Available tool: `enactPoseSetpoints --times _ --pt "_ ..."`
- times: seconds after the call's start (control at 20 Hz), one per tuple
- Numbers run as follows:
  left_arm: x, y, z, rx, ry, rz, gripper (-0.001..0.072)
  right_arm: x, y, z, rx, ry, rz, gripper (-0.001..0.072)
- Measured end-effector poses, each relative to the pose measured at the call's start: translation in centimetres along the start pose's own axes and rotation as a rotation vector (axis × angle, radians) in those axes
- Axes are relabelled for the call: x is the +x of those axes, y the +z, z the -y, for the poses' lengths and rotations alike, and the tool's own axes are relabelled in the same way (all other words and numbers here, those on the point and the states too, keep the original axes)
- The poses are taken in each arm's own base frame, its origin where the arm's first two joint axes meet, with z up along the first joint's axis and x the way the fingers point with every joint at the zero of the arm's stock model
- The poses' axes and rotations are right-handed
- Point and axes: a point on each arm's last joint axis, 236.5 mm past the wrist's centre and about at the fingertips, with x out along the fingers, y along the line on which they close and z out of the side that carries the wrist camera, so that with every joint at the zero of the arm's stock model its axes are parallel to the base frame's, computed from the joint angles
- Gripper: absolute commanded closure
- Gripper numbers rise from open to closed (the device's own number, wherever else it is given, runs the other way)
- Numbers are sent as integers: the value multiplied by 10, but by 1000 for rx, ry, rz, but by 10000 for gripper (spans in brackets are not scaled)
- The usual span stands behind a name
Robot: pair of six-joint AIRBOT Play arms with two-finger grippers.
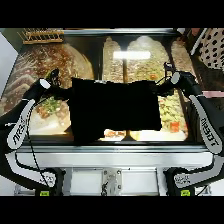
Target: Fold the clothes and pants, and hang the long-sleeved shirts on hangers.
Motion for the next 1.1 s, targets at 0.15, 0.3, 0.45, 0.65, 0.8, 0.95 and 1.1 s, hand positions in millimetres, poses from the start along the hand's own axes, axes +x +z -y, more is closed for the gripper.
enactPoseSetpoints --times 0.15,0.3,0.45,0.65,0.8,0.95,1.1 --pt "-28 11 3 -17 -21 54 195 -24 4 -6 5 22 30 161" --pt "-66 13 -3 -31 -21 93 195 -65 0 4 -19 -10 52 162" --pt "-85 -21 -13 -65 -14 58 195 -89 -45 30 -7 -66 -18 159" --pt "-88 -90 -18 -112 -10 -31 195 -81 -136 54 175 -72 -168 159" --pt "-90 -128 -18 -131 -10 -67 195 -62 -189 44 351 16 -246 159" --pt "-93 -152 -17 -140 -11 -78 195 -44 -210 26 513 120 -251 160" --pt "-95 -168 -17 -142 -11 -82 195 -33 -208 21 608 165 -202 202"
